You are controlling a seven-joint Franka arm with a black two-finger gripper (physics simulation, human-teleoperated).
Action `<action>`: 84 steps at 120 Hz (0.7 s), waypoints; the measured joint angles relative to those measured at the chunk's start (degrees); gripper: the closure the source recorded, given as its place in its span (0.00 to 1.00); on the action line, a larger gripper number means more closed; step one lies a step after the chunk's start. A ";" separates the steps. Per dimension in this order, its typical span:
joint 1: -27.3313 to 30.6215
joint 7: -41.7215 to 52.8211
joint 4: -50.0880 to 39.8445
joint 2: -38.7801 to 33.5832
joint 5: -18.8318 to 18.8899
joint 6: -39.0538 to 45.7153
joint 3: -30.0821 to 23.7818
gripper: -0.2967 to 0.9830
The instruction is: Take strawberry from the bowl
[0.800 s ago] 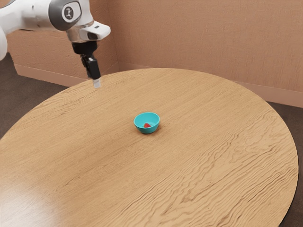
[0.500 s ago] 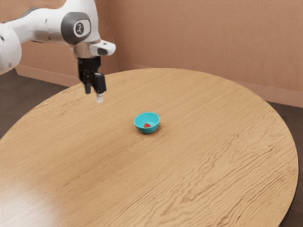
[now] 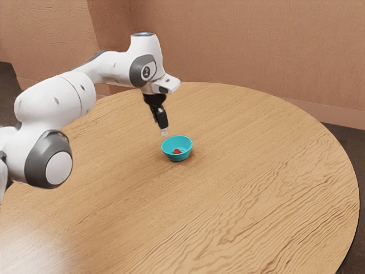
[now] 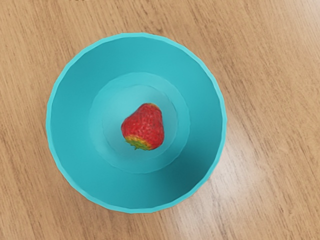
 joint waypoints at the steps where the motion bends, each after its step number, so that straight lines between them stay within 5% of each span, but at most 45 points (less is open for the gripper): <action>1: 0.01 0.44 0.22 0.33 0.01 0.13 -0.03 0.23; 66: 1.98 22.84 4.47 8.78 -0.03 7.54 -4.79 0.23; 84: 1.99 26.48 4.47 8.93 -0.04 8.52 -4.89 0.30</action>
